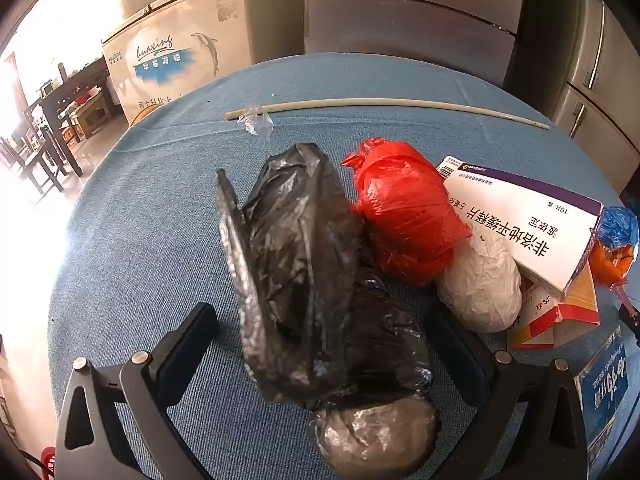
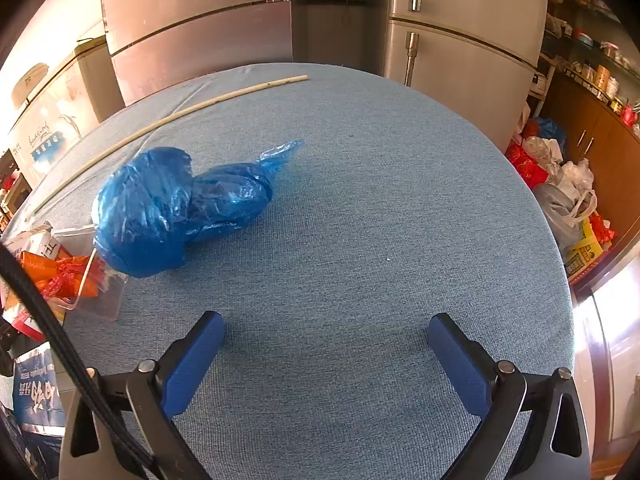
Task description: Collect trash
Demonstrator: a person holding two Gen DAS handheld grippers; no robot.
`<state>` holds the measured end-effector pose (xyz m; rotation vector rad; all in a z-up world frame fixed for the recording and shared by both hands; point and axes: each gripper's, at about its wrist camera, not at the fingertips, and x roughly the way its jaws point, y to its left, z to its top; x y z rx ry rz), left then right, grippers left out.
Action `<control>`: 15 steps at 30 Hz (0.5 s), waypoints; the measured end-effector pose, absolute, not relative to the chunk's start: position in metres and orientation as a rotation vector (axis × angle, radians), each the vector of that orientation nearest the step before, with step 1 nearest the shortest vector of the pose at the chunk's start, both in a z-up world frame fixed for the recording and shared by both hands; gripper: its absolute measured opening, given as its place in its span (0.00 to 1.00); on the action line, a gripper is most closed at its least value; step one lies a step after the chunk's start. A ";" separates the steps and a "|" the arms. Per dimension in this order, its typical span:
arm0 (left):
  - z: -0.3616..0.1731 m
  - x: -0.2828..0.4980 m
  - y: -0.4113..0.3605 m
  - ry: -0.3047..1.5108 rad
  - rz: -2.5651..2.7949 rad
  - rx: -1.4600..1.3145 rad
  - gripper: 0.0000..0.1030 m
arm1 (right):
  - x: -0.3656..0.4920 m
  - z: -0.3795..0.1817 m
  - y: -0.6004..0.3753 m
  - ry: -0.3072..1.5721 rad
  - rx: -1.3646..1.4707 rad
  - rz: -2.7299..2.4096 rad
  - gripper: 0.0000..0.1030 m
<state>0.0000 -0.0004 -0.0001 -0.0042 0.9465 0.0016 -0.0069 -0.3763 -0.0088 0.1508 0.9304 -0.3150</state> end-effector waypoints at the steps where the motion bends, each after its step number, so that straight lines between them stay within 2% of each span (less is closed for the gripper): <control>1: 0.000 0.000 0.000 0.947 0.002 -0.004 1.00 | -0.007 -0.009 -0.376 0.929 0.149 -0.316 1.00; 15: 0.000 0.000 0.000 0.947 0.004 -0.008 1.00 | -0.007 -0.009 -0.376 0.931 0.151 -0.315 1.00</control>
